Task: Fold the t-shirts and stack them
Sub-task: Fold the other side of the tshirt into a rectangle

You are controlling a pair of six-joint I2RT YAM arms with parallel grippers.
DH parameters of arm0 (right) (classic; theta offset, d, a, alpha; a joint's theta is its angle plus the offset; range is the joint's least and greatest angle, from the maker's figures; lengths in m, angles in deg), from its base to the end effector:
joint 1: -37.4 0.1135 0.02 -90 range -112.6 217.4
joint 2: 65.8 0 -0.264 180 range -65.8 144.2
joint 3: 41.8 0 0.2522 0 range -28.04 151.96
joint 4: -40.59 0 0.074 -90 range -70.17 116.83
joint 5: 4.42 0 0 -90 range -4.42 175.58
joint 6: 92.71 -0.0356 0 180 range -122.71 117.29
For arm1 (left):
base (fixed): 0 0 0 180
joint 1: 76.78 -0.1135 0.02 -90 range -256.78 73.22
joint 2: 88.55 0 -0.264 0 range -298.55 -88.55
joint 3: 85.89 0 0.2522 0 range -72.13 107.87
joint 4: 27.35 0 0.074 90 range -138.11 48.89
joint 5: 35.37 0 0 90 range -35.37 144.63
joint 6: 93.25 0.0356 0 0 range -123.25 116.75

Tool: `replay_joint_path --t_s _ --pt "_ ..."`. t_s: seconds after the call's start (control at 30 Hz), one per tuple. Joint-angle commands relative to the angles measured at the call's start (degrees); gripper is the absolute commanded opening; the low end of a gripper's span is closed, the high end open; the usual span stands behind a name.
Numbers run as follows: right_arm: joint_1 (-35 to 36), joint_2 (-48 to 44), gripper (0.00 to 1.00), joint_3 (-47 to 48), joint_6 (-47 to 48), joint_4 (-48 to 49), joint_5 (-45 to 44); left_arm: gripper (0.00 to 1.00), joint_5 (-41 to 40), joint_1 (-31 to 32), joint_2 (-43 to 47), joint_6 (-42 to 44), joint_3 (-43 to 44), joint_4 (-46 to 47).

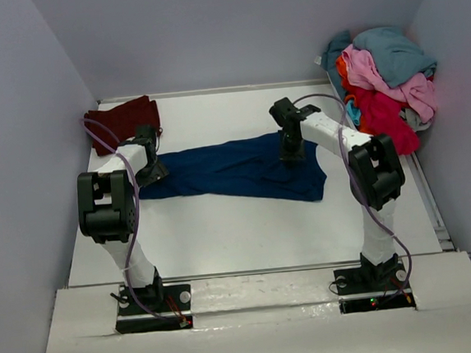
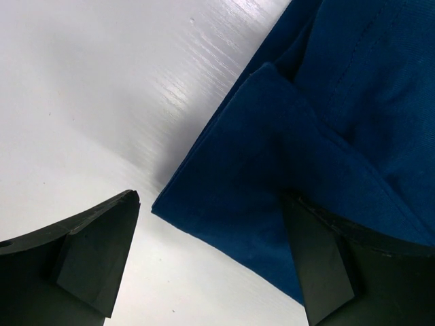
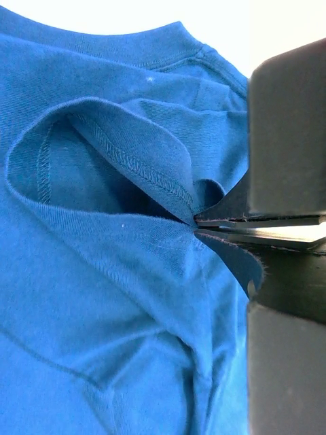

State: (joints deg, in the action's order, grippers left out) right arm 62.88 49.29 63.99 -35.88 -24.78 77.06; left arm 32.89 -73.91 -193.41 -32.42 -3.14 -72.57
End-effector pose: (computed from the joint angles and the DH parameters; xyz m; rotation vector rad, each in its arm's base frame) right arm 0.3721 0.1715 0.2065 0.2186 2.8279 0.0028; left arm 0.3628 -0.0050 0.1750 -0.6996 2.5477 0.3412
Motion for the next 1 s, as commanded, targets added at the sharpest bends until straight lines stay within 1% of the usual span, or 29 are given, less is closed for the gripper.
replay_joint_path --t_s 0.0,0.23,0.4,0.5,0.67,0.7,0.8,0.97 --pt "-0.2 -2.6 0.07 5.2 1.0 -3.5 0.0 0.99 -1.9 -0.1 1.1 0.3 -1.0 -0.2" --pt "-0.2 -0.7 0.07 10.5 1.8 -5.9 0.3 0.99 -1.9 -0.1 1.2 0.3 -0.9 -0.3" --pt "-0.2 1.5 0.08 16.2 2.8 -6.7 0.3 0.99 -2.0 -0.1 1.7 0.3 -0.9 -0.3" --pt "-0.2 5.2 0.07 20.1 3.5 -7.4 0.4 0.99 -2.0 -0.1 2.0 0.3 -0.8 -0.4" --pt "-0.2 11.3 0.08 22.7 5.0 -5.8 2.4 0.99 -2.0 -0.1 2.5 0.2 -0.6 -0.7" --pt "-0.2 11.3 0.08 23.1 5.3 -5.5 2.4 0.99 -2.0 -0.1 2.6 0.2 -0.6 -0.8" --pt "-0.2 16.4 0.10 25.6 6.3 -6.0 3.9 0.99 -2.0 -0.1 3.0 0.1 -0.7 -0.8" --pt "-0.2 18.6 0.14 26.3 7.0 -5.2 4.6 0.99 -2.5 -0.1 3.6 0.2 -0.8 -1.0"
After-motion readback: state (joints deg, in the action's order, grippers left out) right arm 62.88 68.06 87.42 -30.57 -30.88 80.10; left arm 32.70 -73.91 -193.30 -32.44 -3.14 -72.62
